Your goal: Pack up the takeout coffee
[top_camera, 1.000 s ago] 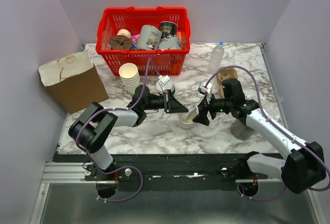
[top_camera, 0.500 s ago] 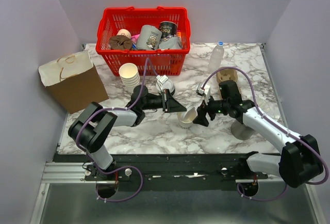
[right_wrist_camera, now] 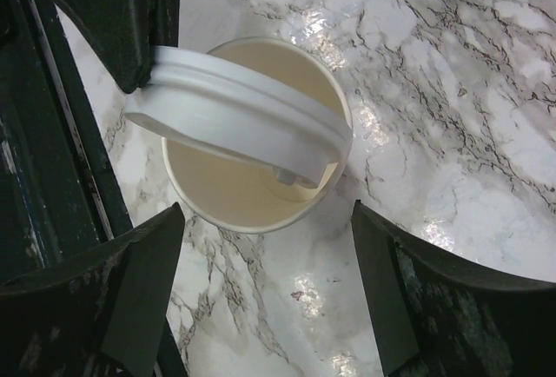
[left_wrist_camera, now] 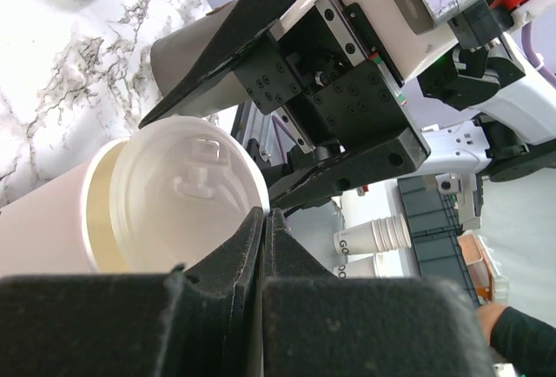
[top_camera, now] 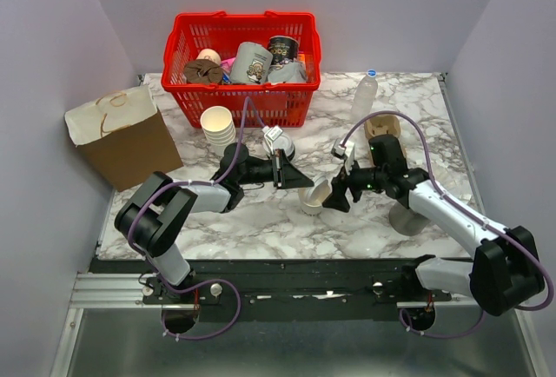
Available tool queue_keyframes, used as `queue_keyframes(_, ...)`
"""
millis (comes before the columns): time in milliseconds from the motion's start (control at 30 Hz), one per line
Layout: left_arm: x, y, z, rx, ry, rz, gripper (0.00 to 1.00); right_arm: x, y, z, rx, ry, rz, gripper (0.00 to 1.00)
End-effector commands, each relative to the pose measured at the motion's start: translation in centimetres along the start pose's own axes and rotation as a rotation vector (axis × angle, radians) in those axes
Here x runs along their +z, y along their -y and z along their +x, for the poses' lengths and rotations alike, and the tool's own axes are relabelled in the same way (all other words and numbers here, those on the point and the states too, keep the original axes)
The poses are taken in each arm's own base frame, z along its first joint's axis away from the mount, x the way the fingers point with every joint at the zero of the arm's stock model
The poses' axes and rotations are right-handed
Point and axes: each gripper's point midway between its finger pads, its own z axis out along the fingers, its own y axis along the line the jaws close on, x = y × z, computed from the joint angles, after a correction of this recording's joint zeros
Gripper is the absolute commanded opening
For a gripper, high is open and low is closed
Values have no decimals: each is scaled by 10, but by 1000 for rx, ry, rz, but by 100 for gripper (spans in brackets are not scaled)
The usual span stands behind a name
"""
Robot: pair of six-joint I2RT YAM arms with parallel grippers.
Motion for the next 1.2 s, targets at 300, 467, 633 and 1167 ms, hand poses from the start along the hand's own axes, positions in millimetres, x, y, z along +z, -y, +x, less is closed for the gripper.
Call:
queue_keyframes(300, -2, 12, -10, 81, 31, 55, 7, 12, 11, -2, 83, -8, 12, 86)
queue_keyframes(467, -3, 9, -12, 76, 35, 50, 7, 7, 0, -19, 79, 38, -34, 86)
queue_keyframes(633, -2, 6, -14, 67, 37, 44, 6, 6, 2, -29, 133, 54, -21, 86)
queue_keyframes(1167, -3, 4, -24, 71, 54, 41, 8, 16, 16, 0, 165, -35, 27, 85)
